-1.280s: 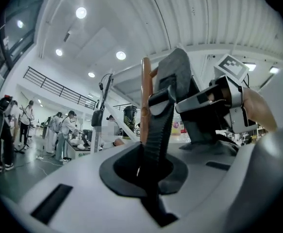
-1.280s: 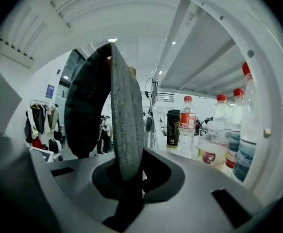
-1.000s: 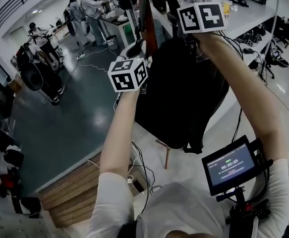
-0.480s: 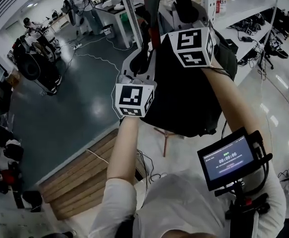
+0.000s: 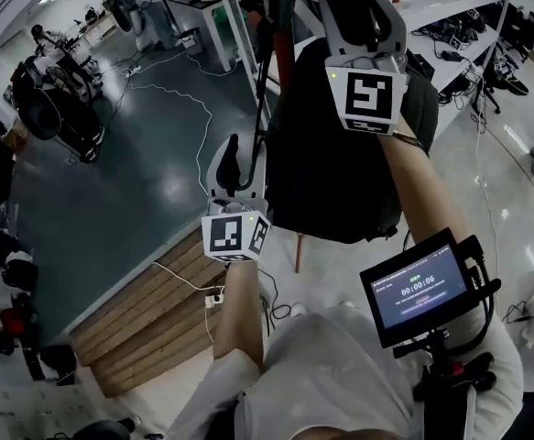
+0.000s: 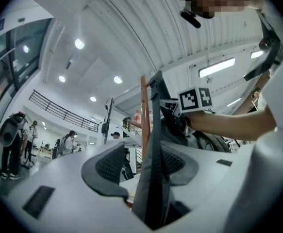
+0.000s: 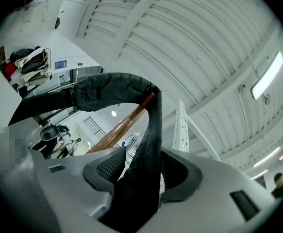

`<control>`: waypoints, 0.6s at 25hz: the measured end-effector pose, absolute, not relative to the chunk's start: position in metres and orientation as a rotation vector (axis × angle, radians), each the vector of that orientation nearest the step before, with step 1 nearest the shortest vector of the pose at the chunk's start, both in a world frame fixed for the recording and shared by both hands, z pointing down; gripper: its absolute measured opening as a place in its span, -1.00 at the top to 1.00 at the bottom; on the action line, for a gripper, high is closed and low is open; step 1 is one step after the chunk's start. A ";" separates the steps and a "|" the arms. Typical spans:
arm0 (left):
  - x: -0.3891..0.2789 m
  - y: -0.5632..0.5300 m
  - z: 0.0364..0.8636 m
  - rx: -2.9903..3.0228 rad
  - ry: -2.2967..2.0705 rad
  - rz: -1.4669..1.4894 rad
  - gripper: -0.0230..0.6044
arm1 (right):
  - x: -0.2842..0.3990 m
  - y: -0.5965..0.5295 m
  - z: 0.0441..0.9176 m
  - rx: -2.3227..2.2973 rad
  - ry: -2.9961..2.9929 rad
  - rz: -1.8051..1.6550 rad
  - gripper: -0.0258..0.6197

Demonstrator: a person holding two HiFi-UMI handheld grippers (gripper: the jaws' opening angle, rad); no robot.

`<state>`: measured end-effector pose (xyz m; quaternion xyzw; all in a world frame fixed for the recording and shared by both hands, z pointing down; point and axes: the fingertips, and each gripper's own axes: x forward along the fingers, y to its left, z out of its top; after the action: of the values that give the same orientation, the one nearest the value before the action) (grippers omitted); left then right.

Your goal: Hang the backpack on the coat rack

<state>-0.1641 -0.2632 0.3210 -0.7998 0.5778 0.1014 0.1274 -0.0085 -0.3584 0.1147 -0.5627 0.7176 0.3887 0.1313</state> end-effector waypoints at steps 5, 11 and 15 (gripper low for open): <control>-0.138 -0.227 0.309 -2.147 1.562 0.147 0.34 | -0.009 -0.349 0.143 -1.541 2.067 1.045 0.31; -0.115 -0.222 0.326 -2.243 1.505 0.118 0.34 | -0.012 -0.329 0.201 -1.521 2.195 0.977 0.32; -0.108 -0.223 0.328 -2.320 1.502 0.183 0.35 | -0.003 -0.307 0.235 -1.244 2.409 0.617 0.32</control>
<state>-0.1083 -0.2232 0.3278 -0.8233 0.5329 0.0648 0.1847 -0.0026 -0.3070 0.2352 -0.4403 0.8522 0.2183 0.1795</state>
